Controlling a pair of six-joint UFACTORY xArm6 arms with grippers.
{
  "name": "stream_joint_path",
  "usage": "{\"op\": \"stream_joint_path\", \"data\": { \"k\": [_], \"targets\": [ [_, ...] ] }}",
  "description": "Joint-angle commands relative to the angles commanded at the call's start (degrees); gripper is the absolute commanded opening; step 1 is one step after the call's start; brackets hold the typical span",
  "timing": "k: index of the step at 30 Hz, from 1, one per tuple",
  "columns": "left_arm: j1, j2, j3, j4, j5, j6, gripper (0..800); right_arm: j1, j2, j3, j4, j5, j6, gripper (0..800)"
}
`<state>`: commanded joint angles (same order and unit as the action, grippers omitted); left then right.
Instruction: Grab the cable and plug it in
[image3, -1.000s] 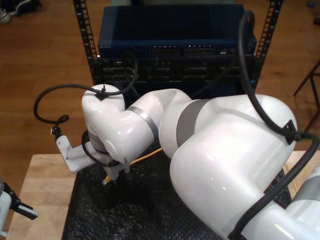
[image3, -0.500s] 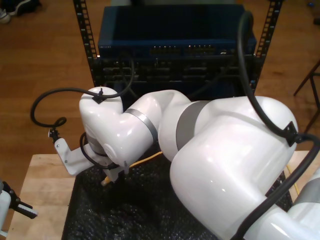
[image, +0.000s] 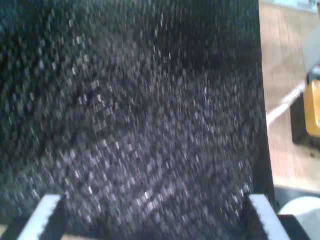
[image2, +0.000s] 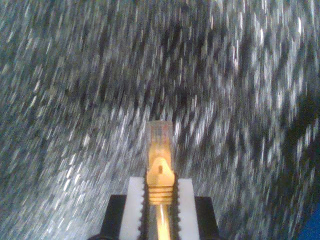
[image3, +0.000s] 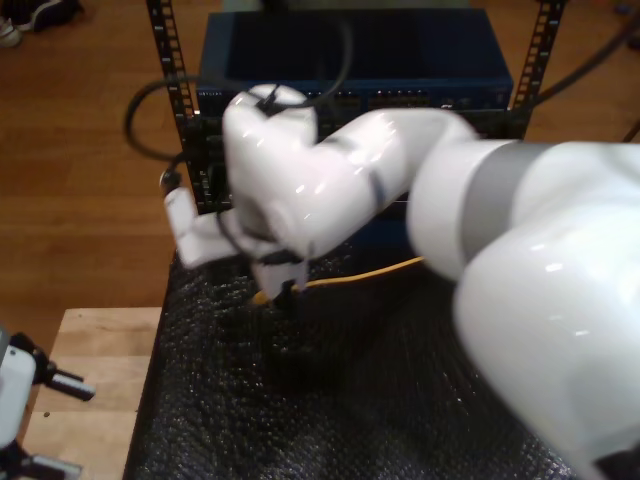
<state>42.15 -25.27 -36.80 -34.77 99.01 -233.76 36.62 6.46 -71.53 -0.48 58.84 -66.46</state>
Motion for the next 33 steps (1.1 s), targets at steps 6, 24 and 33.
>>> {"op": "stream_joint_path", "data": {
  "k": [6,24,33],
  "targets": [
    [-8.7,0.0,-1.3,-5.4,-0.2,-8.0,800,-4.1,-8.3,1.4,1.9,5.7,-0.1,3],
    [-30.9,2.3,-6.1,-25.2,-6.6,-14.4,800,-15.6,-24.4,2.5,18.1,22.8,-0.2,3],
    [-37.5,5.0,-9.8,-27.3,-9.2,-15.3,800,-17.8,-30.2,4.3,22.2,23.7,-0.1,3]
  ]
}}
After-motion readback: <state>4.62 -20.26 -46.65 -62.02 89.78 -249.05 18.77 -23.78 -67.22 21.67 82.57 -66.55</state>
